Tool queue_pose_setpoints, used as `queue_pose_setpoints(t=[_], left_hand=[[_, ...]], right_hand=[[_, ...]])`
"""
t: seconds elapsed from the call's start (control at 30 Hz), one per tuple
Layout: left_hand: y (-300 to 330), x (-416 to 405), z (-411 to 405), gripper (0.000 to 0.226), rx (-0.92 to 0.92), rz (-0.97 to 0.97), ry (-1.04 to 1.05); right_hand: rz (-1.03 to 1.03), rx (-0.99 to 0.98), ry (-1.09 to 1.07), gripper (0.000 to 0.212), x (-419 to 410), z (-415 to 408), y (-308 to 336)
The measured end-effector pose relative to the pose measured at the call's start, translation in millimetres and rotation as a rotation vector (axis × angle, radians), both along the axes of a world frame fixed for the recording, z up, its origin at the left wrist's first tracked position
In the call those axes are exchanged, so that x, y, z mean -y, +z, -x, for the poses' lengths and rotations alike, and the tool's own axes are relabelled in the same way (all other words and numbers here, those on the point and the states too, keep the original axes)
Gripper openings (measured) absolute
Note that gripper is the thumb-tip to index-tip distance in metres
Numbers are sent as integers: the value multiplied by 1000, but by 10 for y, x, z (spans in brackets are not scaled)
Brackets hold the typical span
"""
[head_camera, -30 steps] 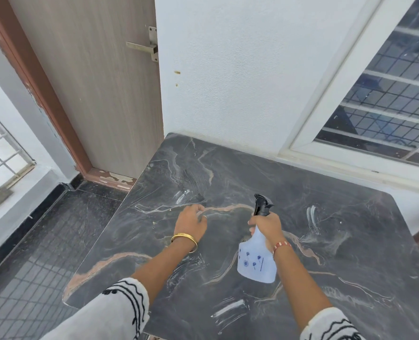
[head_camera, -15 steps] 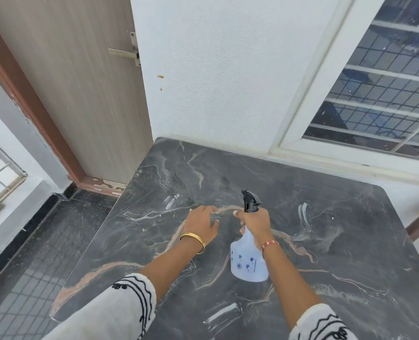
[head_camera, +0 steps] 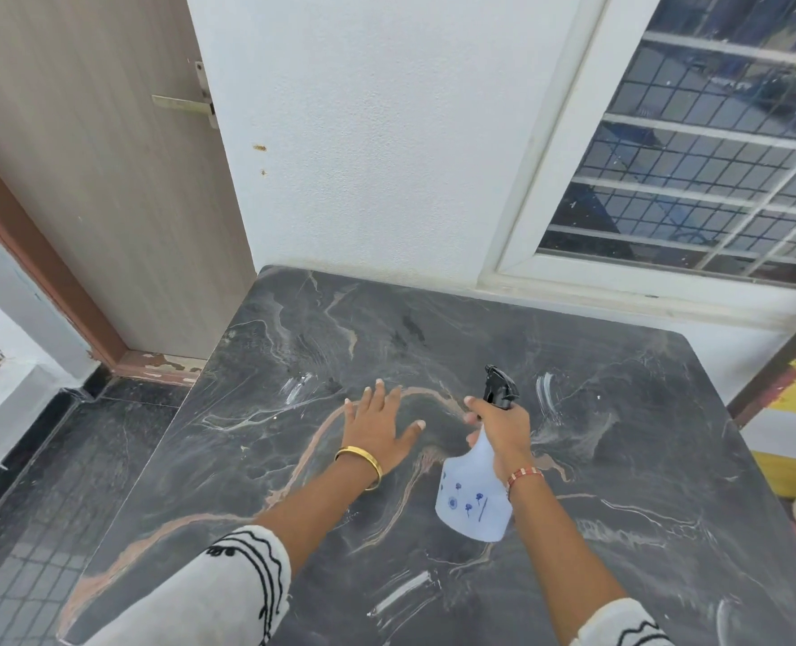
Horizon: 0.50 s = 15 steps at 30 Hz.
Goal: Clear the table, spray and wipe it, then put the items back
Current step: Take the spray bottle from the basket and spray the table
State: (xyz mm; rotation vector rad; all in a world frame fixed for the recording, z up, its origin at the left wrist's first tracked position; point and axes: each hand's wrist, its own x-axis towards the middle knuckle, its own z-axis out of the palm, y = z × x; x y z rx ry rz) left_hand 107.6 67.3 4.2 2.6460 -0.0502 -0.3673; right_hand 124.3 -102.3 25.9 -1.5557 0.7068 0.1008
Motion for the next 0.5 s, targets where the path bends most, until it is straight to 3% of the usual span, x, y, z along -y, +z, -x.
queue_pose_setpoints(t=[0.17, 0.5], left_hand=[[-23, 232, 15, 70, -22, 13, -35], [-45, 785, 58, 69, -38, 34, -104]], right_hand=[[35, -22, -113, 6, 257, 26, 2], [-19, -2, -302, 16, 867, 137, -44]])
